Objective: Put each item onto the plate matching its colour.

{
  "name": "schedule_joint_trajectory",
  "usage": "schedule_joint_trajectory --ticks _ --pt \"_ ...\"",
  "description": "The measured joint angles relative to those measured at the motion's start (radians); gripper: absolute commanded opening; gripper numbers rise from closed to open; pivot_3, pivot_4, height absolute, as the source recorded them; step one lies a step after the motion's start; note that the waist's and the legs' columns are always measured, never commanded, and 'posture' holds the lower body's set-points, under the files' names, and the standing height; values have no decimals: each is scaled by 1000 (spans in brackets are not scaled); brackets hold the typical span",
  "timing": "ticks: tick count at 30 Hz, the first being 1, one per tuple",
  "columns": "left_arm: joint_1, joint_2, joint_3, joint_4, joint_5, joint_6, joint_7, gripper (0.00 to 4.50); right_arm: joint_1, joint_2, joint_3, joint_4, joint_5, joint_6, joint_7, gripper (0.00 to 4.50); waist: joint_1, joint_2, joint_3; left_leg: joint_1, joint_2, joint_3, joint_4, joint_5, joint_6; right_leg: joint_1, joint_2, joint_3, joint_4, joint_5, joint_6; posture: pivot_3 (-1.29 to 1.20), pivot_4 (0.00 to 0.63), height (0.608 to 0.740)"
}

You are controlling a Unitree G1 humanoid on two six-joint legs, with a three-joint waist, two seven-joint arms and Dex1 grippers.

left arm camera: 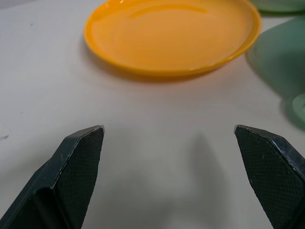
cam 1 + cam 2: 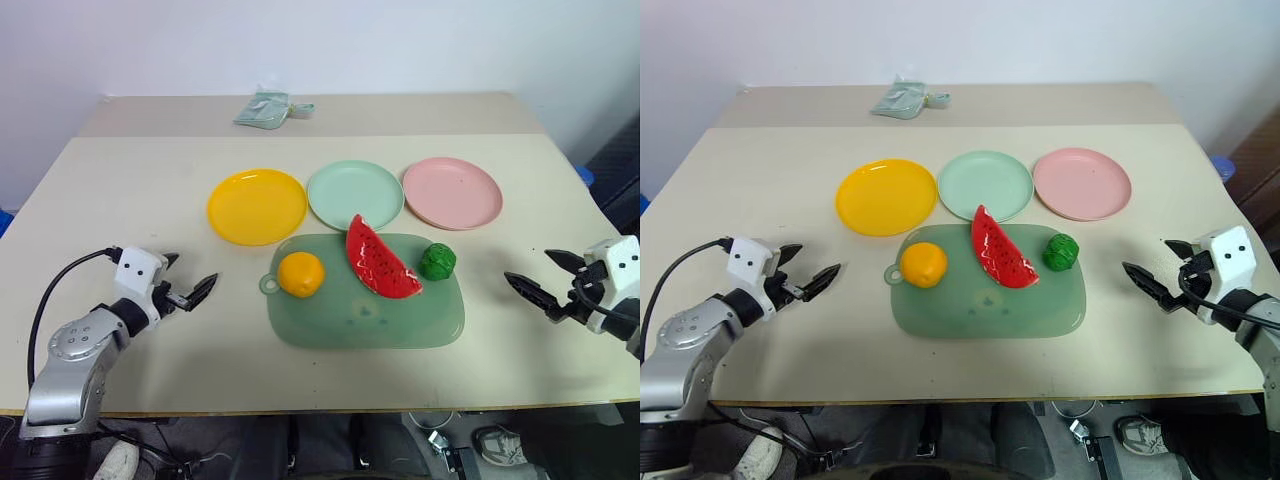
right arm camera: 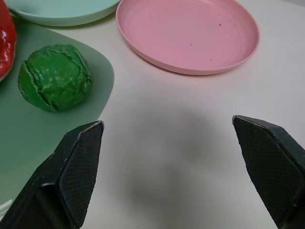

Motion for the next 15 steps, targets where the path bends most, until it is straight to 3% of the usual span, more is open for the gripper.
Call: schedule_joint_trajectory --ticks 10,15 --pt "-25 -31 -14 -27 -16 11 11 4500 -79 42 55 3 -46 -20 -78 4427 2 0 0 0 0 0 1 0 0 0 0 0 0 0 0 0 150 740" --pt "-111 -44 -82 -42 -72 60 -49 4500 -103 41 59 37 -86 -23 -130 4427 3 0 0 0 0 0 2 0 0 1 0 -1 0 0 0 0 150 740"
